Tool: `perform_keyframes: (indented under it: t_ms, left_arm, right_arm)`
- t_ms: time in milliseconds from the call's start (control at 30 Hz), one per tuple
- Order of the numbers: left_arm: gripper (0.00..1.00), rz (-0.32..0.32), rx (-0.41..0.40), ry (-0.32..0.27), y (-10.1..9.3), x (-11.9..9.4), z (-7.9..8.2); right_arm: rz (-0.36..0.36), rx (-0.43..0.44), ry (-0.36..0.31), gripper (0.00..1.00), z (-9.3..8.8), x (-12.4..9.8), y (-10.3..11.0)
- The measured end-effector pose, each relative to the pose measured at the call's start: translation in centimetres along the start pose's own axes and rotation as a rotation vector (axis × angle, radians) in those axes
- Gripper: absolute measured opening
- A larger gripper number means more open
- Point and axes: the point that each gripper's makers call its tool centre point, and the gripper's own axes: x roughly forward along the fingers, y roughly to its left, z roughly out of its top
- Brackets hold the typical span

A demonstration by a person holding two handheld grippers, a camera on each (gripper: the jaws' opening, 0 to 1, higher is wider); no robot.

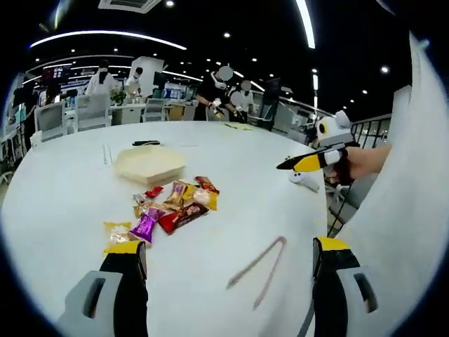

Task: Place the target food into the container with the food tongs after gripping and lifting it, then release it inside without dropping or visibly crushing the food.

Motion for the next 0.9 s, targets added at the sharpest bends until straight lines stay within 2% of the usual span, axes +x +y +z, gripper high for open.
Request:
perform_keyframes:
  t_ms: [100, 367, 467, 567, 900]
  left_arm:
    - [0.99, -0.008, 0.002, -0.002, -0.2, 0.2, -0.2]
    - [0.99, -0.043, 0.019, 0.047, -0.9, 1.0, -1.4]
    - [0.99, -0.054, 0.050, 0.074, -1.1, 1.2, -1.9]
    - [0.99, -0.065, 0.063, 0.125, -1.1, 1.5, -2.9]
    - [0.97, -0.094, 0.097, 0.158, -2.0, 3.0, -4.0]
  right_arm:
    - [0.003, 0.001, -0.002, 0.70, 0.1, 0.0, -0.1]
    - [0.017, -0.001, 0.012, 0.70, -0.1, 0.3, 0.4]
    - [0.024, -0.003, 0.021, 0.70, -0.3, 0.4, 0.6]
    - [0.031, -0.003, 0.024, 0.70, -0.5, 0.5, 0.7]
    - [0.028, 0.007, 0.033, 0.69, -0.7, 0.8, 0.7]
